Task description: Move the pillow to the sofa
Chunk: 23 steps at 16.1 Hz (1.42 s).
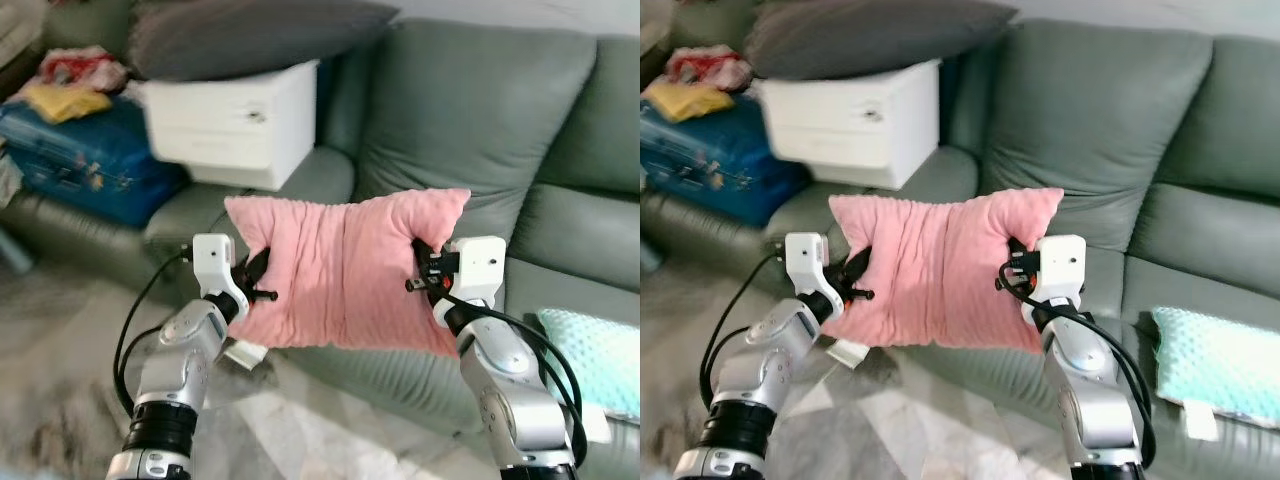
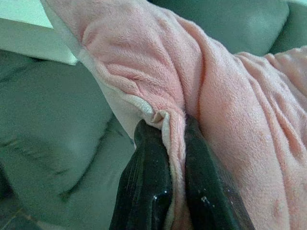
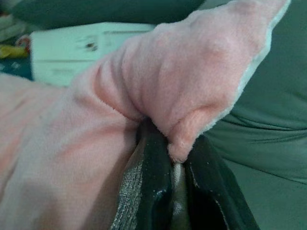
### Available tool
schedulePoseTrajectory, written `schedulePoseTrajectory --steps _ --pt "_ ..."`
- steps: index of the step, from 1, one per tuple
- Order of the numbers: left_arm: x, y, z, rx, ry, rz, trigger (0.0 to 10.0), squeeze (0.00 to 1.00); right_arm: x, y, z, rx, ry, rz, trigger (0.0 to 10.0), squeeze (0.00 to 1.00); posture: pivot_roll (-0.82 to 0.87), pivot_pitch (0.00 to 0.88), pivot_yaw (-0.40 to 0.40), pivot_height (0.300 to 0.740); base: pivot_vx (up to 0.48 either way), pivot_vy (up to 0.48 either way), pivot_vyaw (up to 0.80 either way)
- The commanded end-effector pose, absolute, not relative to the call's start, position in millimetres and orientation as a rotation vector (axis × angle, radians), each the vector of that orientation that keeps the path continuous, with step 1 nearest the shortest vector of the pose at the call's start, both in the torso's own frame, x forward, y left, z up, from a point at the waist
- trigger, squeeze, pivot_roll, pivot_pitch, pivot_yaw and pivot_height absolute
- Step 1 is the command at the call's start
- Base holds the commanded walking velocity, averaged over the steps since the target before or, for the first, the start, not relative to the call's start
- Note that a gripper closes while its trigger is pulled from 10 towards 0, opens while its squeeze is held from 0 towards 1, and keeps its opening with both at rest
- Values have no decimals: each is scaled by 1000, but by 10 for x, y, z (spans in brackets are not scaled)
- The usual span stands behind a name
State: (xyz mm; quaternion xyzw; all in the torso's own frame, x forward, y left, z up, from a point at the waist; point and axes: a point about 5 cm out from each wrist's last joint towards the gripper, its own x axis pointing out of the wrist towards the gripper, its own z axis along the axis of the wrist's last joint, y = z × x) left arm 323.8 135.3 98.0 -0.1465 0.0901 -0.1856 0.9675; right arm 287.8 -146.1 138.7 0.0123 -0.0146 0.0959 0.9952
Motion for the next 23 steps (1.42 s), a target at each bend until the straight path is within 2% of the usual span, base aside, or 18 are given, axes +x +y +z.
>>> schedulePoseTrajectory --steps 1,6,14,23 --pt "3257 1211 1052 -296 164 -433 10000 0 2877 -1508 1454 23 -55 180 10000 0 -186 0 40 740 435 0 -800" --pt "3264 1218 1039 -286 179 -424 10000 0 2875 -1509 1451 23 -56 180 10000 0 -185 0 41 740 407 0 -780" --pt "3288 1199 1048 -249 180 -425 10000 0 2873 -1500 1449 19 -58 185 10000 0 -185 0 39 740 0 0 0" --pt "3273 1180 1034 -226 186 -448 10000 0 2884 -1495 1449 19 -60 184 10000 0 -183 0 41 740 0 448 0"
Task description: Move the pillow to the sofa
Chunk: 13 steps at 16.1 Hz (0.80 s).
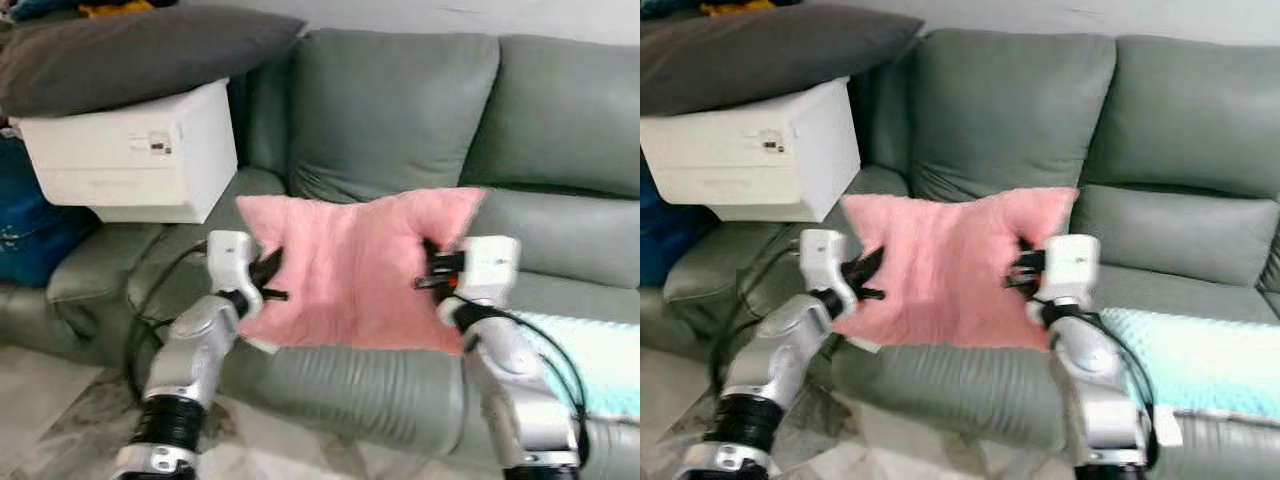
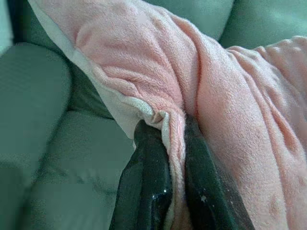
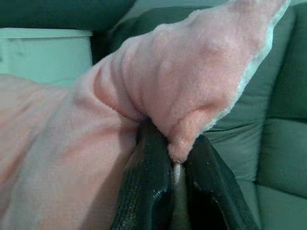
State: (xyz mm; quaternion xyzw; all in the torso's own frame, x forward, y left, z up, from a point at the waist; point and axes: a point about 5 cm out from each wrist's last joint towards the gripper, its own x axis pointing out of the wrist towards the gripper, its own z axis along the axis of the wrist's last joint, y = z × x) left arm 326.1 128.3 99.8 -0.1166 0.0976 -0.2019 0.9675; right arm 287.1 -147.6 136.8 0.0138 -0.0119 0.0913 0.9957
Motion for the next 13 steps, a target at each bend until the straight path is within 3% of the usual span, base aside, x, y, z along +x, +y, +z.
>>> schedulePoseTrajectory --steps 1,4,8,13 --pt "3269 1178 1026 -224 191 -448 10000 0 2882 -1495 1450 20 -60 183 10000 0 -183 0 43 740 0 480 0" --pt "3260 1172 1009 -212 196 -450 10000 0 2879 -1498 1448 20 -60 180 10000 0 -183 0 44 740 0 480 0" --pt "3268 1146 1017 -194 182 -436 10000 0 2877 -1497 1441 21 -57 176 10000 0 -184 0 44 740 0 0 0" --pt "3282 1168 1041 -191 143 -410 10000 0 2882 -1502 1432 21 -48 171 10000 0 -184 0 44 740 0 0 -748"
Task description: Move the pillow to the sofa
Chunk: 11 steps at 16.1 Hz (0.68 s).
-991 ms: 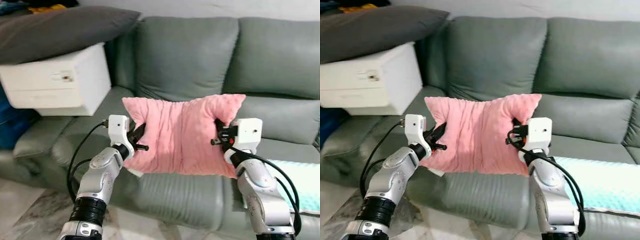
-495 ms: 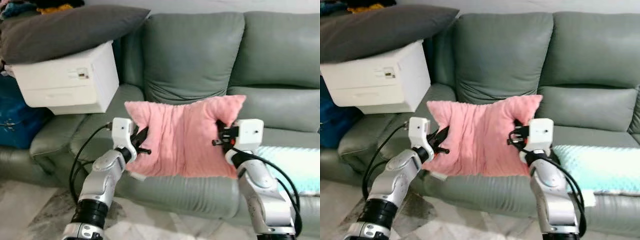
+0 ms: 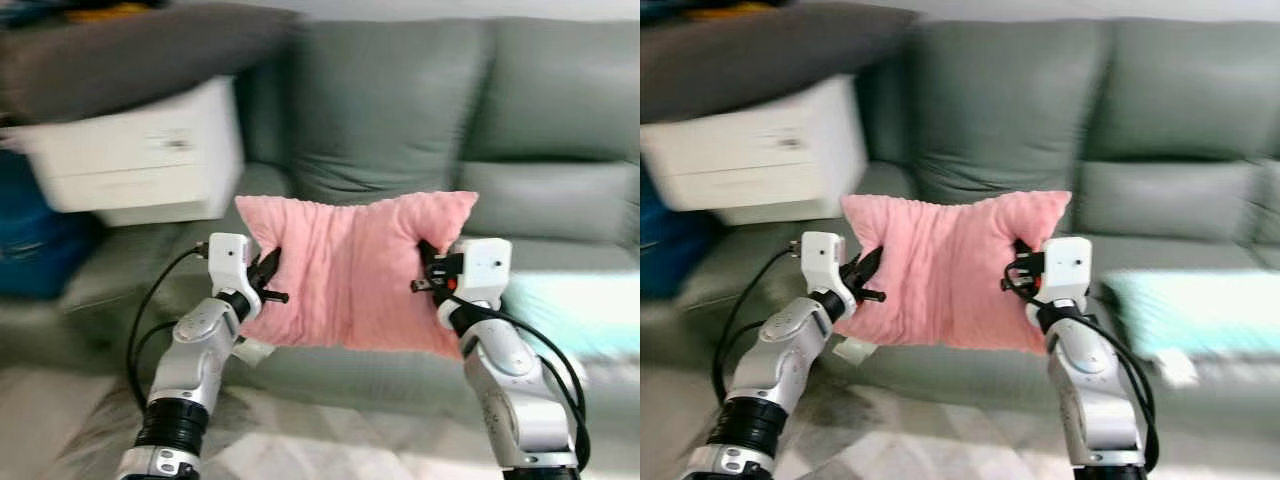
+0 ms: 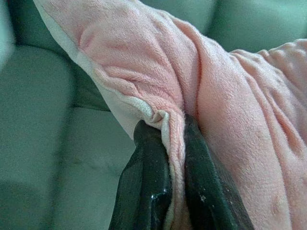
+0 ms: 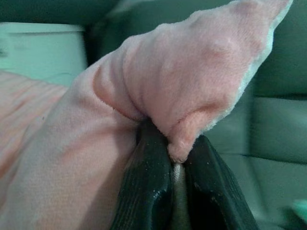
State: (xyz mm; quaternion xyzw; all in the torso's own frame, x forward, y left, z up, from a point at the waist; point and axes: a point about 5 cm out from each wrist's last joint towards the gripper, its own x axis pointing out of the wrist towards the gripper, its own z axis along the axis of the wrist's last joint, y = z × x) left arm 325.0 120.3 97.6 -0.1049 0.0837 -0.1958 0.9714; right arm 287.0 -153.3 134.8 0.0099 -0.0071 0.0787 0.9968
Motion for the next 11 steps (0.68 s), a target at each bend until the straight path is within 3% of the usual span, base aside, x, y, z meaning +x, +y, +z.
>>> schedulePoseTrajectory --steps 1,11 --pt "3283 1168 1041 -195 142 -411 10000 0 2883 -1503 1432 21 -49 172 10000 0 -185 0 43 740 0 0 -800" --pt "3261 1129 1024 -240 158 -452 10000 0 2879 -1508 1435 18 -49 175 10000 0 -190 0 42 740 27 0 -799"
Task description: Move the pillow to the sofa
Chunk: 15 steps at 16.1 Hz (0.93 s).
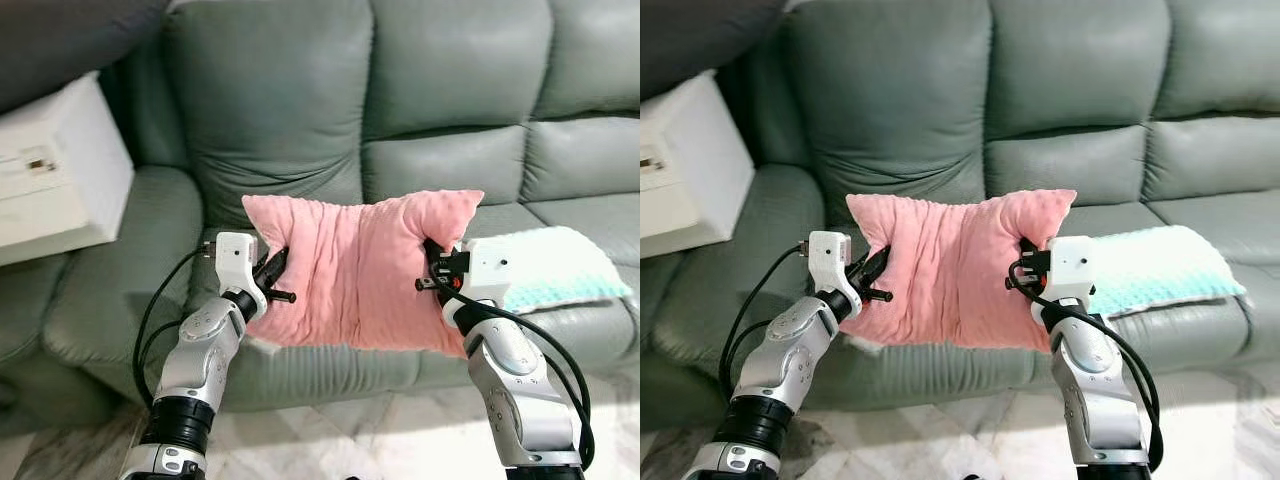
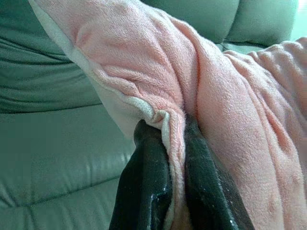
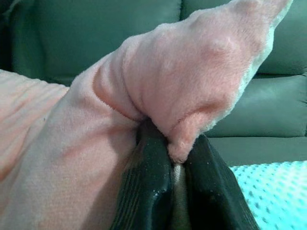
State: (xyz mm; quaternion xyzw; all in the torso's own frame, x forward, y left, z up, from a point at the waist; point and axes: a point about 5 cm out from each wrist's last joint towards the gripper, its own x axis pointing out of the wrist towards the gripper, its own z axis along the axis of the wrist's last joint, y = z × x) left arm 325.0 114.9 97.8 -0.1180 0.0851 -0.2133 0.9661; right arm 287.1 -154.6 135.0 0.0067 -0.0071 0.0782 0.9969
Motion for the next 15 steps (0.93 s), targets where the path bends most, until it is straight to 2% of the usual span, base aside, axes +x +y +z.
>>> schedulePoseTrajectory --steps 1,3,11,15 --pt "3254 1126 1031 -240 151 -465 10000 0 2878 -1505 1435 20 -49 176 10000 0 -190 0 42 740 285 0 -738" --pt "3248 1118 1033 -242 152 -471 10000 0 2878 -1504 1433 20 -49 177 10000 0 -190 0 42 740 384 0 -456" --pt "3249 1117 1034 -239 157 -479 10000 0 2870 -1494 1416 17 -48 187 10000 0 -188 0 43 740 407 0 0" --pt "3258 1144 1037 -221 155 -458 10000 0 2870 -1484 1412 21 -47 198 10000 0 -183 0 43 740 64 0 0"
